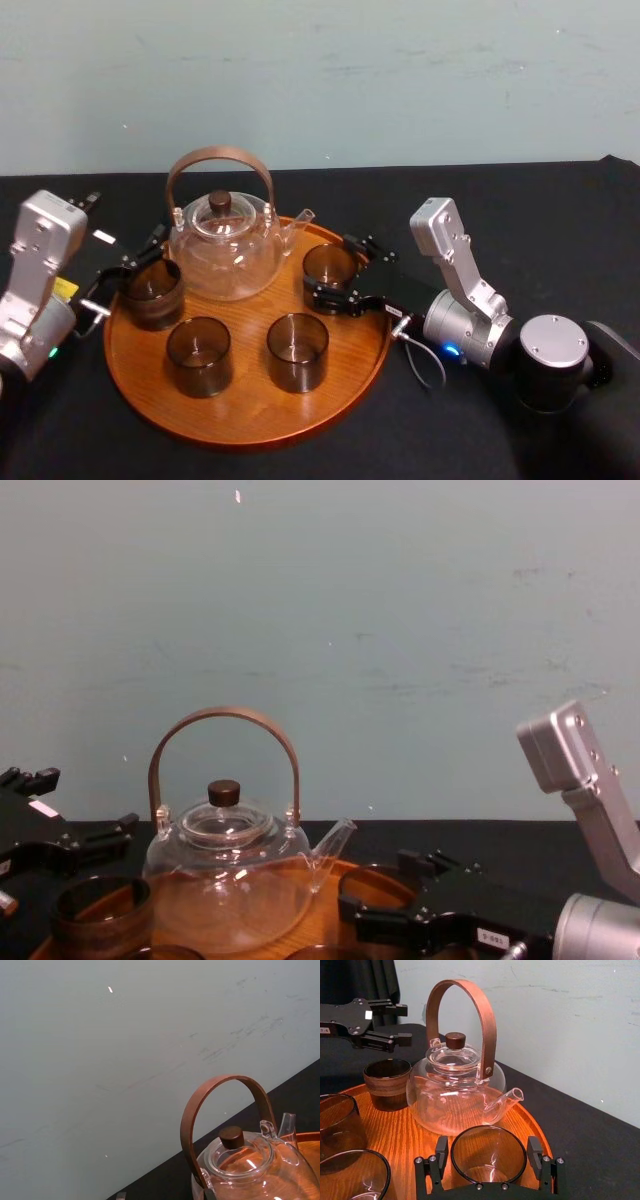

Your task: Pick up the glass from the table and place it on the tray.

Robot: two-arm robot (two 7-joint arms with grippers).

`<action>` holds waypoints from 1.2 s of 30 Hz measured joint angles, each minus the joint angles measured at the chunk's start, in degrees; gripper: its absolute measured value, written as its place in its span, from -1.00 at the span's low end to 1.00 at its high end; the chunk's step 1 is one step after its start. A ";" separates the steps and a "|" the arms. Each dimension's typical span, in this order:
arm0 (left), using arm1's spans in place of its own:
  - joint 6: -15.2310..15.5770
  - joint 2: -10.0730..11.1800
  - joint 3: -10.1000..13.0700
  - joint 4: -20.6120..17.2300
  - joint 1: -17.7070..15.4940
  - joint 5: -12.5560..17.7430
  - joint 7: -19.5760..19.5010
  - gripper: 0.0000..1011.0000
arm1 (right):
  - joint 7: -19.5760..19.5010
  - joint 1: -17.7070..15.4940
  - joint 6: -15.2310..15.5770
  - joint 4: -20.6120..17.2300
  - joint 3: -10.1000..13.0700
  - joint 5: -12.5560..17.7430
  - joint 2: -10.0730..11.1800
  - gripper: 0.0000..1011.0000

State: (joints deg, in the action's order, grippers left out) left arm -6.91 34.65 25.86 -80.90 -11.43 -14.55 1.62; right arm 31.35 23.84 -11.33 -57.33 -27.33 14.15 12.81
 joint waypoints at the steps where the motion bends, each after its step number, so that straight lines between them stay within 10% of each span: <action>1: 0.00 0.00 0.00 0.00 0.00 0.00 0.00 0.98 | 0.00 0.00 0.00 0.00 0.00 0.01 0.00 0.98; 36: 0.00 0.00 0.00 0.00 0.00 0.00 0.00 0.98 | -0.67 -6.10 -1.60 -15.22 4.87 4.50 5.54 0.98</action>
State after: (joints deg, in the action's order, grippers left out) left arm -6.91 34.65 25.86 -80.90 -11.43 -14.55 1.62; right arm 30.68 17.73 -12.94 -72.55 -22.46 18.65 18.35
